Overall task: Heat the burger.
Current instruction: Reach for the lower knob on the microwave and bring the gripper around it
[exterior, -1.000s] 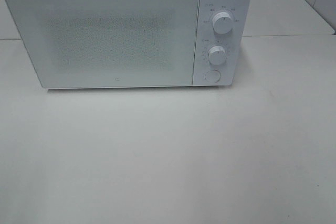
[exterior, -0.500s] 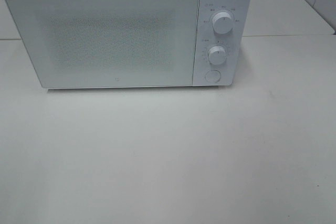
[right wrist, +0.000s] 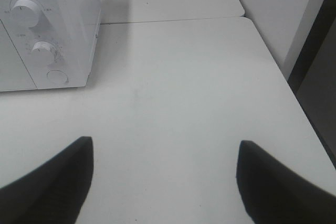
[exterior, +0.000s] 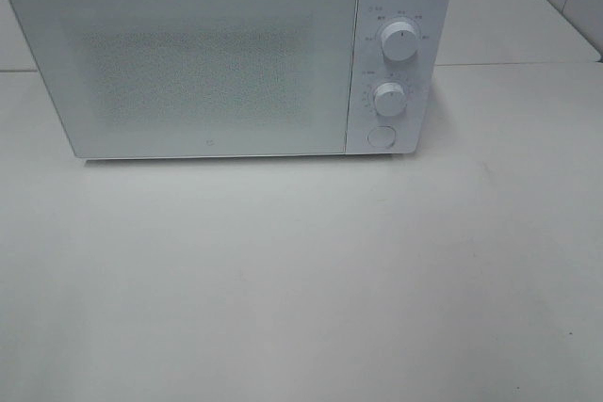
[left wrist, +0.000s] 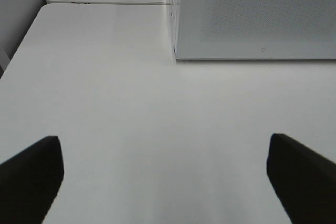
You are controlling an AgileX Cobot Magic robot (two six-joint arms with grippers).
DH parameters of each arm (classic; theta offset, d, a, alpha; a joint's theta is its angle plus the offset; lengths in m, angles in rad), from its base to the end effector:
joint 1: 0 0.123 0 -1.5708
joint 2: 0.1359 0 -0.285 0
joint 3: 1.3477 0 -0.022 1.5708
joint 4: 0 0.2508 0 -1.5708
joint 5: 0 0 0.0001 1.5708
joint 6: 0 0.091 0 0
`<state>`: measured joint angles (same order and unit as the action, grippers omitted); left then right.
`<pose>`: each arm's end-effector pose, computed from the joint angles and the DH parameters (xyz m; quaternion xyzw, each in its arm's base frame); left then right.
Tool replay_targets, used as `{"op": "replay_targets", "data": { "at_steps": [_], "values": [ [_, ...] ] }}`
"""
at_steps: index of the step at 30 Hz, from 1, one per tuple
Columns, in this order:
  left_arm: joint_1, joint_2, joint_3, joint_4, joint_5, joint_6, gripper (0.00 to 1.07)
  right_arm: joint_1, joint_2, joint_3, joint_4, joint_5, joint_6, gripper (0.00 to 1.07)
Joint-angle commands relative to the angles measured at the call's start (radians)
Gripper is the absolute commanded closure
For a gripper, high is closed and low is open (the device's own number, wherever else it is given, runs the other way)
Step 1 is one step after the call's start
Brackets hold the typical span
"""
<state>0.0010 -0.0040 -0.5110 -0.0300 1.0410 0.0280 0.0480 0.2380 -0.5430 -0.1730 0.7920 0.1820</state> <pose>-0.0060 -0.0024 0.2820 0.0119 0.8439 -0.0072 0.5364 0.0419 -0.0092 0.3087 0.0390 0.8296 -0.0211 0.5566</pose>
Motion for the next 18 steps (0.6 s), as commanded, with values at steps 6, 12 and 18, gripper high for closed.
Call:
{"op": "replay_targets", "data": {
  "at_steps": [6,12,18],
  "values": [
    [0.001,-0.023,0.006,-0.002,-0.003,-0.008,0.09,-0.003,0.167,-0.002,-0.006,-0.198,-0.005,0.33],
    [0.001,-0.023,0.006,-0.002,-0.003,-0.008,0.09,-0.003,0.284,-0.002,-0.006,-0.317,-0.001,0.33],
    [0.001,-0.023,0.006,-0.002,-0.003,-0.008,0.09,-0.003,0.382,0.045,0.0,-0.503,0.009,0.33]
  ]
}}
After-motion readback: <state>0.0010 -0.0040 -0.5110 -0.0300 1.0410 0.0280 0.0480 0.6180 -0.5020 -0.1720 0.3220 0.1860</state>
